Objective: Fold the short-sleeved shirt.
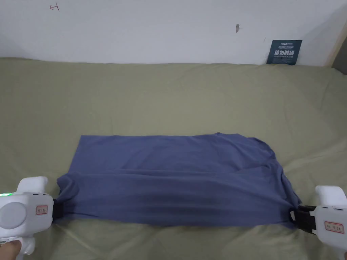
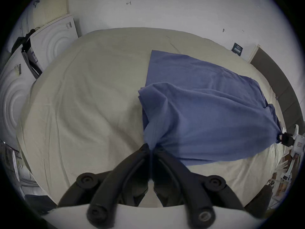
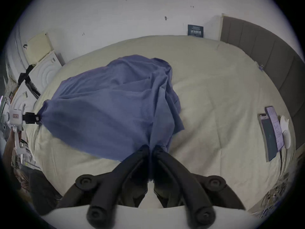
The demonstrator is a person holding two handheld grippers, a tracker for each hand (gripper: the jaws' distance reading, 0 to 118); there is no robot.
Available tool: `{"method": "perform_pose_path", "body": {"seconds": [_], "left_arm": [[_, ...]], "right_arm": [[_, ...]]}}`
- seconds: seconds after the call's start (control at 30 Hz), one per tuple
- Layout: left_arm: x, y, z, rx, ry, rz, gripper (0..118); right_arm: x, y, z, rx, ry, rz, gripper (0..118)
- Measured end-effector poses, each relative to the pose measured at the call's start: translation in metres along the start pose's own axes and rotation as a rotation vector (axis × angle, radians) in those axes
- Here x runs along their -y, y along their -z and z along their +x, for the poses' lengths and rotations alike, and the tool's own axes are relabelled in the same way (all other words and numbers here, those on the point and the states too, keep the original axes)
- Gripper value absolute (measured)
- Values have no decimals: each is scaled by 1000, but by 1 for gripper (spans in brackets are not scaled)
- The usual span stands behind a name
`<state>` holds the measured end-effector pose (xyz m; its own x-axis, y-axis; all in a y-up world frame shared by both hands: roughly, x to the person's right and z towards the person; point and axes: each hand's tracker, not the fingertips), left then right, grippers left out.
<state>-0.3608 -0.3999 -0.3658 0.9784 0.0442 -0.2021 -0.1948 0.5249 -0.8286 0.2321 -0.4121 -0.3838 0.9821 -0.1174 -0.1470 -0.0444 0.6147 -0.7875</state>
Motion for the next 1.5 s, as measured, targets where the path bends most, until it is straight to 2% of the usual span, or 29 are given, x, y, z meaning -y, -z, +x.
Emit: {"method": "perform_pose_path", "body": {"seconds": [0.17, 0.43, 0.67, 0.7, 0.73, 0.77, 0.83, 0.87, 0.9, 0.97, 1.07, 1.1, 1.13, 1.17, 1.2, 1.23, 1.27, 1.3, 1.37, 1.5], "left_arm": [[10, -26, -7, 6, 11, 17, 2], [84, -79, -27, 13, 1, 13, 2], [127, -87, -39, 50, -30, -12, 2], [126, -85, -39, 50, -35, -11, 7], [125, -83, -40, 53, -47, -9, 26], [124, -84, -40, 66, -55, -3, 66], [120, -87, -42, 56, -61, 15, 91], [117, -90, -42, 52, -61, 23, 102], [113, -96, -42, 44, -68, 69, 118], [104, -111, -39, 48, -77, 134, 118], [87, -131, -21, 48, -49, 222, 118], [82, -135, -15, 55, -39, 254, 114], [76, -139, -8, 44, -23, 295, 98], [71, -139, -3, 21, -8, 328, 69], [66, -136, 2, 7, 13, 340, 11], [60, -130, 7, -5, 12, 352, 0], [55, -124, 11, -13, -7, 374, 0], [48, -118, 11, -4, -4, 359, 0], [33, -100, 12, 23, -39, 348, 0], [-1, -58, 11, 16, -30, 283, 0]], "right_arm": [[3, -43, 2, -15, 7, 41, 6], [69, -108, -8, -37, -9, 33, 6], [102, -114, -8, -46, 17, -5, 6], [102, -112, -8, -44, 22, -15, 15], [103, -110, -9, -42, 28, -16, 39], [102, -110, -10, -30, 32, -15, 67], [99, -112, -9, 17, 36, 6, 79], [95, -118, -8, 3, 46, 41, 82], [90, -124, -8, 4, 60, 76, 83], [76, -135, -11, 11, 77, 143, 83], [55, -143, -19, 39, 39, 230, 83], [49, -143, -25, 51, 44, 266, 82], [43, -144, -27, 51, 50, 307, 79], [38, -144, -30, 27, 45, 327, 72], [33, -143, -36, 43, 37, 348, 50], [28, -143, -42, 68, 15, 380, 9], [26, -139, -46, 100, -9, 441, 1], [25, -137, -49, 127, -19, 430, 1], [16, -125, -50, 62, 7, 389, 1], [0, -98, -49, 72, 3, 365, 1]]}}
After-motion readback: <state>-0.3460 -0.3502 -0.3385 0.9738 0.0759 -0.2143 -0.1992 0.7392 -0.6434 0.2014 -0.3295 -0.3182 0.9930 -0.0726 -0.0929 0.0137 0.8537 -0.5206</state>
